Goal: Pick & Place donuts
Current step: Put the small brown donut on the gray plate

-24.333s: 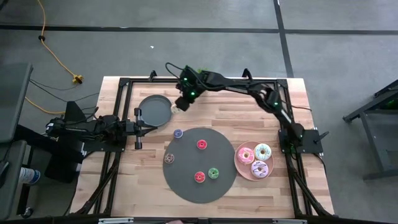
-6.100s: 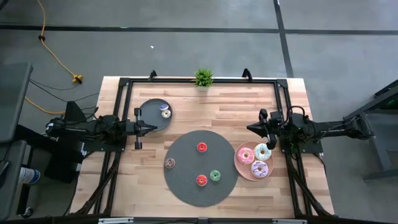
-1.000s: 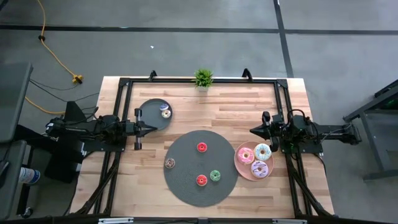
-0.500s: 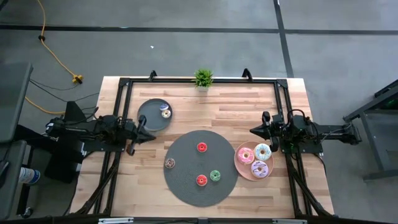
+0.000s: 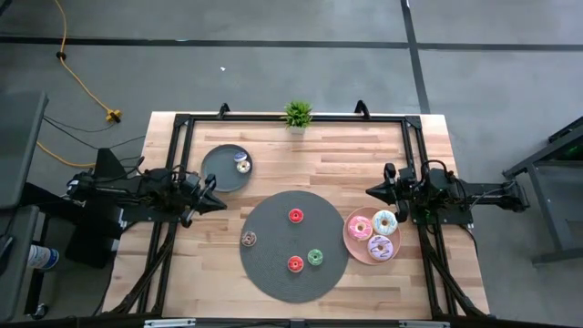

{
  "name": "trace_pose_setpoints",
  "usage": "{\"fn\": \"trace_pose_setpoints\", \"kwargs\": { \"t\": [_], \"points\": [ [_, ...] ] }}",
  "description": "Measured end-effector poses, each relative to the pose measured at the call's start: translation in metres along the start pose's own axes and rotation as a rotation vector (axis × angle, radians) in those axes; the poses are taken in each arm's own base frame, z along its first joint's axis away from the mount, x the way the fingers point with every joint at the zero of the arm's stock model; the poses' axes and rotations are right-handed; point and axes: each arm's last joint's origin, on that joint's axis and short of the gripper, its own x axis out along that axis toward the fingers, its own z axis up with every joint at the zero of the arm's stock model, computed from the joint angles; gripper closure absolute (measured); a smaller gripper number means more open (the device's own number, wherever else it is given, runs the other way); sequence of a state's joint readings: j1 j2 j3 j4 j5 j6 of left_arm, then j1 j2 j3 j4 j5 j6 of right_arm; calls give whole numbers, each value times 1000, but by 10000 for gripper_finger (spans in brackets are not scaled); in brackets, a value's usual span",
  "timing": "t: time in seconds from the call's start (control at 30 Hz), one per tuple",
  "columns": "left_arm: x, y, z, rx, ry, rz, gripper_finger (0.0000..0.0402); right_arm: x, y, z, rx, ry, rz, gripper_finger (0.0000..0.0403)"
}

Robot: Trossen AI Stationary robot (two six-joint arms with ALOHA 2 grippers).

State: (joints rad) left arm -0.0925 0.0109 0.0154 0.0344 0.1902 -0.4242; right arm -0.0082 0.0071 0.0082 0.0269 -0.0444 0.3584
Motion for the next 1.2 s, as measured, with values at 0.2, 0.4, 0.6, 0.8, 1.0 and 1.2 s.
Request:
{"fn": "trace_pose_setpoints", "kwargs": {
  "t": [0.2, 0.4, 0.6, 0.8, 1.0, 1.2],
  "points": [
    [0, 0, 0, 0, 0, 0, 401, 0, 0, 0, 0, 0, 0, 402],
    [0, -2, 1, 4, -1, -49, 401, 0, 0, 0, 0, 0, 0, 402],
    [0, -2, 1, -70, -2, -38, 401, 0, 0, 0, 0, 0, 0, 402],
    [0, -2, 1, -148, -1, -36, 401, 0, 0, 0, 0, 0, 0, 402],
    [-2, -6, 11, -256, 1, -32, 401, 0, 0, 0, 0, 0, 0, 402],
    [-2, -12, 28, -284, 85, 93, 401, 0, 0, 0, 0, 0, 0, 402]
  ]
}}
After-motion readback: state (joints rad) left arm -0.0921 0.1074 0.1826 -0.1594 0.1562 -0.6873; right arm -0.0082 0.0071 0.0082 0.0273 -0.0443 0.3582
